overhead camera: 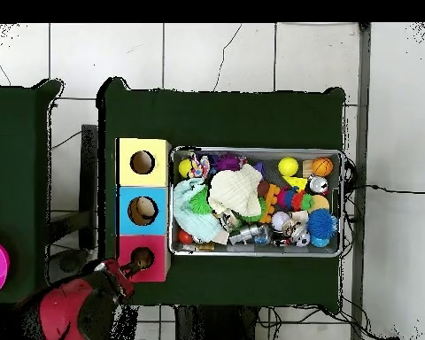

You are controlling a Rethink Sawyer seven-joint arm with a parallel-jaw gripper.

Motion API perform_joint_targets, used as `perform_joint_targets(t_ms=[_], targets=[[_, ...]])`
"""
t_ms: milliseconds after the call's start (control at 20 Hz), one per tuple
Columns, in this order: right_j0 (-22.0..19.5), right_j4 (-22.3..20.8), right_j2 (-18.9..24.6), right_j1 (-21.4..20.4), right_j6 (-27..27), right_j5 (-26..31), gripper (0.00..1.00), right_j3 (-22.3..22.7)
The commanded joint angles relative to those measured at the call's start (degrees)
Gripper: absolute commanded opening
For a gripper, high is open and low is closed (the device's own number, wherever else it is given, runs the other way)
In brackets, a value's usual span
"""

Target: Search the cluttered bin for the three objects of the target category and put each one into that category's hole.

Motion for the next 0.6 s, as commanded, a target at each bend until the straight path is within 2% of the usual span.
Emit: perform_joint_targets(t_ms=[50, 150, 250, 400, 600], targets=[[-2.9, -4.5, -4.2, -5.9, 0.7, 10.2, 0.0, -1.3], [-5.8, -4.8, -2.6, -8.4, -1.8, 9.2, 0.0, -1.3], [-10.5, -4.9, 0.8, -9.9, -4.3, 5.6, 0.0, -0.3], [-16.5, -6.5, 4.9, -9.4, -7.4, -0.7, 0.0, 0.6], [-21.2, -11.1, 6.4, -7.4, -8.4, -6.3, 0.0, -1.1]])
